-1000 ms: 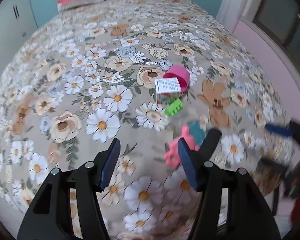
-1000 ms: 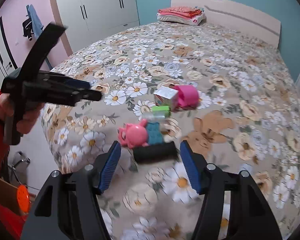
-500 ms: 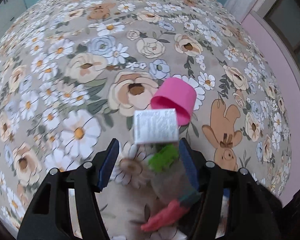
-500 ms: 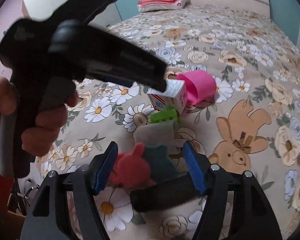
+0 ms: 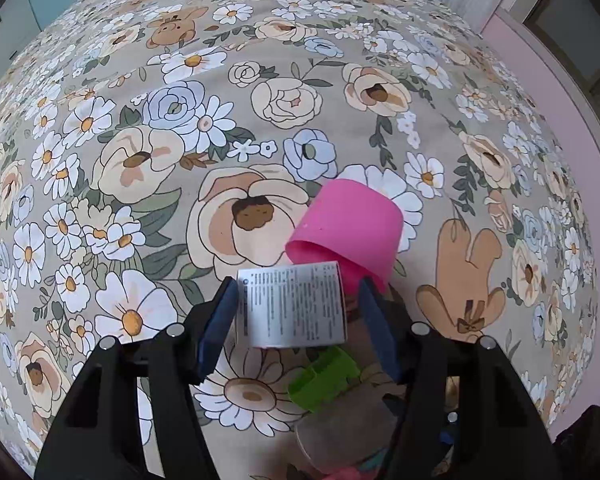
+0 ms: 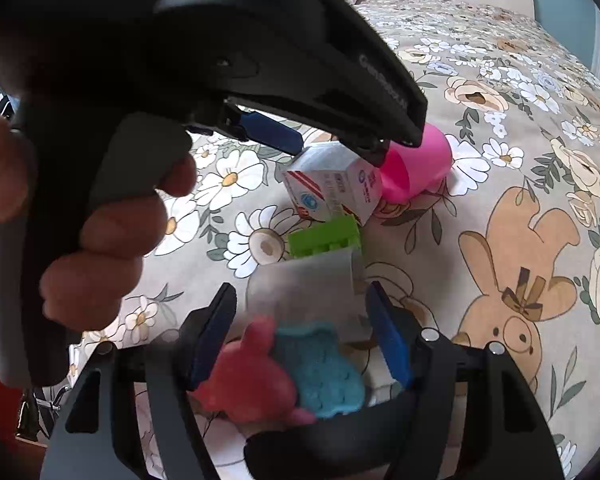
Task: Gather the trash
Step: 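Grasp the white medicine box with the left tool while the right tool grasps the clear plastic cup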
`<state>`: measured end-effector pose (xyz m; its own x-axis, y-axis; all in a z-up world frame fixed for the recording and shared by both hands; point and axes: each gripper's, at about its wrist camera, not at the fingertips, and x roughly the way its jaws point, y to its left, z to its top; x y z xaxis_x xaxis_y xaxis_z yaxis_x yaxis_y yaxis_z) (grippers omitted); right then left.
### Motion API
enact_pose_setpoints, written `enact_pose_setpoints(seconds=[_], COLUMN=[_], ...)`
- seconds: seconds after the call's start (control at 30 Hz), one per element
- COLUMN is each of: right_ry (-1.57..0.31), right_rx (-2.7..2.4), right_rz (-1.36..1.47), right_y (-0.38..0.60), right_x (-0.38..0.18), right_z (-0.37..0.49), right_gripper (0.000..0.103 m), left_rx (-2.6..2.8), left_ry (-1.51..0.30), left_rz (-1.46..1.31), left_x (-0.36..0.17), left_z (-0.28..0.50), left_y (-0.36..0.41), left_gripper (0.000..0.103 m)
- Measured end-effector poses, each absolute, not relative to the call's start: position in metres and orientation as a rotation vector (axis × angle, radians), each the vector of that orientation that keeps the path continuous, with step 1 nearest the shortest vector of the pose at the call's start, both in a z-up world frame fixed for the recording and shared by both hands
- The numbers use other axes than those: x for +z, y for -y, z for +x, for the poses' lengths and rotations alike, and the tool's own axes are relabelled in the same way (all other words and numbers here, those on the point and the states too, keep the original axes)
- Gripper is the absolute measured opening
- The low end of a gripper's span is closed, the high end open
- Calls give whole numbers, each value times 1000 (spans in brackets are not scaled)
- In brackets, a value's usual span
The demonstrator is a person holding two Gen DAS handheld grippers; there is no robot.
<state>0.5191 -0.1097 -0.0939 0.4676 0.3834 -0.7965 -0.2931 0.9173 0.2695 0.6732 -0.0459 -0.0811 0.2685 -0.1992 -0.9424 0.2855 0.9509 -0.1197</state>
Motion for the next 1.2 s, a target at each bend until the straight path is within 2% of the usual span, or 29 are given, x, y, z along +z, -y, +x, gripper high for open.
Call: enact_pose_setpoints(seconds=[0.1, 0.17, 0.53, 0.67, 0.77, 0.87, 0.9, 0.93, 0.97, 1.1, 1.2], right_ry=[-1017, -1019, -1029, -1036, -1036, -1037, -1039, -1040, -1041, -1043, -1036], right_rx=[411, 416, 419, 421, 422, 424, 425, 426, 426, 426, 428], right_rz=[104, 116, 135, 150, 151, 153, 154, 155, 156, 157, 161], right_y=[109, 108, 116, 120, 122, 126, 127, 127, 128, 129, 129], right_x=[-99, -99, -98, -99, -98, -101, -101, -101, -102, -102, -98], right_z=[525, 525, 519, 526, 525, 533, 534, 535, 536, 539, 536], right_gripper=[59, 57, 56, 56, 56, 56, 56, 56, 56, 54, 47], left_rx=[-310, -301, -317, -304, -320, -327, -340, -337, -336, -334, -323], left_ry=[-1261, -1264, -1281, -1303, -1386, -1365, -1367, -1366, -1368, -1370, -1357], left_rz=[91, 93, 44, 70, 51, 13, -20, -29, -35, -15, -31], left_x=[-84, -87, -96, -103, -119, -121, -121, -121, -120, -120, -115], left_z=[677, 679, 685, 684, 686, 684, 685, 685, 686, 682, 677], left_y=[44, 41, 28, 28, 28, 26, 25, 23, 23, 26, 23], left_gripper=[62, 62, 62, 69, 69, 69, 68, 59, 45, 45, 44])
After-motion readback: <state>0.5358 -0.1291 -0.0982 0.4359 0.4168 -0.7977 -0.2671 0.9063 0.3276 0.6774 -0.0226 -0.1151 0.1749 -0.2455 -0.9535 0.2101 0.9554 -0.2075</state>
